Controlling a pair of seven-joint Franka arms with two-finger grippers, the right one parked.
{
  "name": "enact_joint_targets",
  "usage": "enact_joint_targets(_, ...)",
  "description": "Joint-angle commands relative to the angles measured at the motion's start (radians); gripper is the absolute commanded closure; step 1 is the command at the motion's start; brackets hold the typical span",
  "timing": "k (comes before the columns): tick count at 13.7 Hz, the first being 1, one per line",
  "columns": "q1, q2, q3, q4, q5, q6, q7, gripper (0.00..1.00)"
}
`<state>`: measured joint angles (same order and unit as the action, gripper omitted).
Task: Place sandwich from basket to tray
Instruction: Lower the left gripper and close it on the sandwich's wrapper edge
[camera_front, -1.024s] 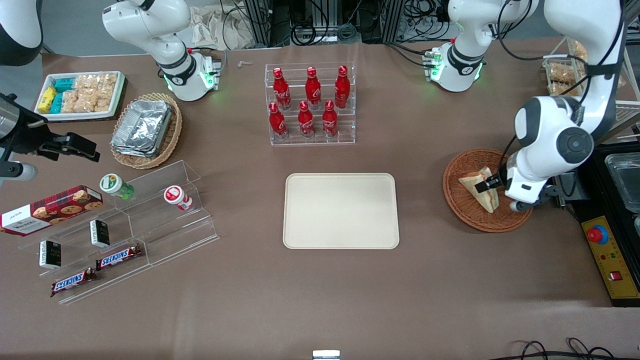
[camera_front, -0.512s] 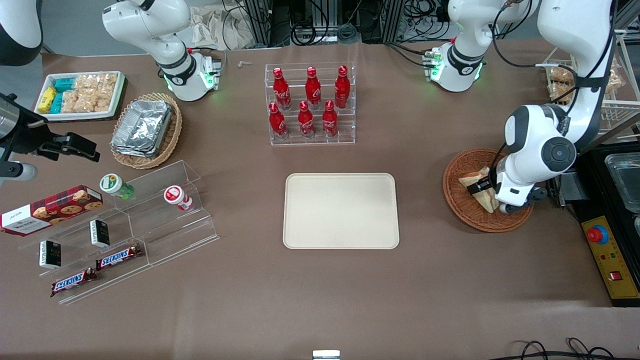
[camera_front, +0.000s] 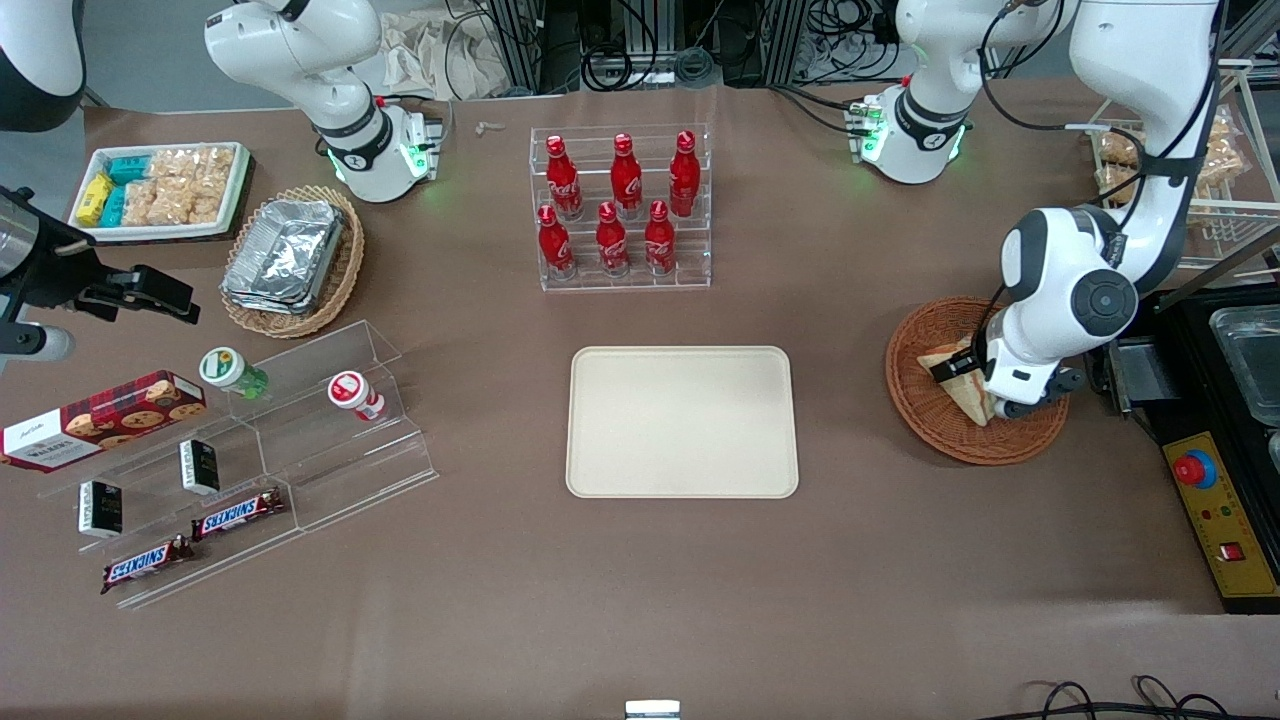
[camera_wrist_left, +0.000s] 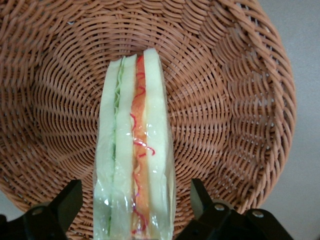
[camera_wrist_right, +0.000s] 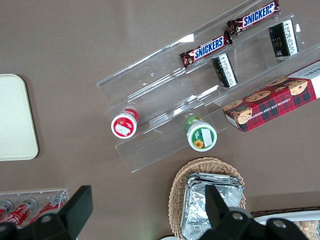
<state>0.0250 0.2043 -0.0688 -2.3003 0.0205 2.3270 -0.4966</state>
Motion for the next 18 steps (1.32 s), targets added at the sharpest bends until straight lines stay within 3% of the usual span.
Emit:
enact_joint_targets(1,0.001,-0.017,0.004,-0.018,0.012,0.028,-0.03,0.4)
enact_joint_targets(3,0.001,-0.026,0.004,-0.01,0.018,0.02,-0.06,0.62)
enact_joint_targets(6,-0.005,-0.048,0.001,0.044,0.022,-0.064,-0.069,0.85)
enact_joint_targets(15,-0.011,-0.022,-0.045,0.592,0.01,-0.659,-0.046,0.92)
enact_joint_targets(18,-0.011,0.006,-0.115,0.688,0.007,-0.715,-0.046,0.92)
